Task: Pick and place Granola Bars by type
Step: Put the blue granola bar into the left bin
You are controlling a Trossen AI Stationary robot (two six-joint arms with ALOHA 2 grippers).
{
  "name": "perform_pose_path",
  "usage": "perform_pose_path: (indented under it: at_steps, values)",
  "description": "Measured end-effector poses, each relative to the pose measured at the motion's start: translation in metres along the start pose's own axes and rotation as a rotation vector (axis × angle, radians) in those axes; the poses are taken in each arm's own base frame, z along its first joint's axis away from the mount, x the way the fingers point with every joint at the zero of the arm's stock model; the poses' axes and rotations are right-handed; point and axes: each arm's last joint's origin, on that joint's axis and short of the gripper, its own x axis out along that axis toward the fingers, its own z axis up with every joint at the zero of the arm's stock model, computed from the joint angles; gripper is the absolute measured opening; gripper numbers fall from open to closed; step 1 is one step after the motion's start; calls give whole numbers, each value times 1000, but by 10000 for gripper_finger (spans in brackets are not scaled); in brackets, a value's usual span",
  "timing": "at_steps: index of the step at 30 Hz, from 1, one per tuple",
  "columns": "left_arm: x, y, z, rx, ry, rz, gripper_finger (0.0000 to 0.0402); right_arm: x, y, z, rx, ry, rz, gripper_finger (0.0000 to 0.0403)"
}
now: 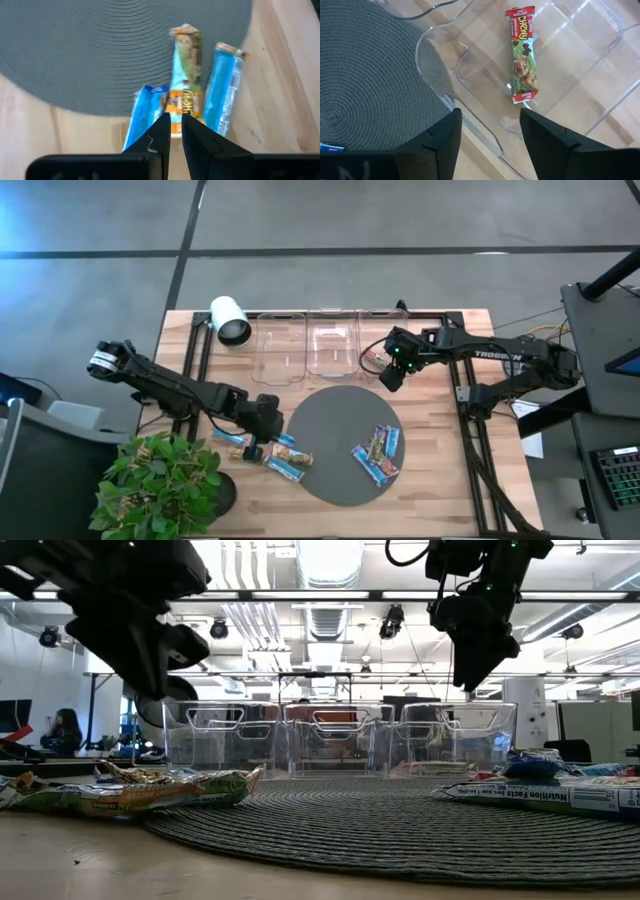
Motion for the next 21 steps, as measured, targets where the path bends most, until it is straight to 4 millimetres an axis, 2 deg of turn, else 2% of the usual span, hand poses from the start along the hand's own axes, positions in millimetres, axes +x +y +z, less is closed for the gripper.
perform_pose_path:
  at_steps: [4, 13, 21]
  values:
    - [1, 2, -1, 8, 10, 24, 51, 0, 0, 0, 23, -7, -14, 192]
    - [-3, 8, -16, 61, 6, 38, 155, 0, -2, 2, 34, -19, -16, 192]
    - [8, 9, -25, 179, -5, 38, 163, 0, -3, 3, 48, -22, -20, 192]
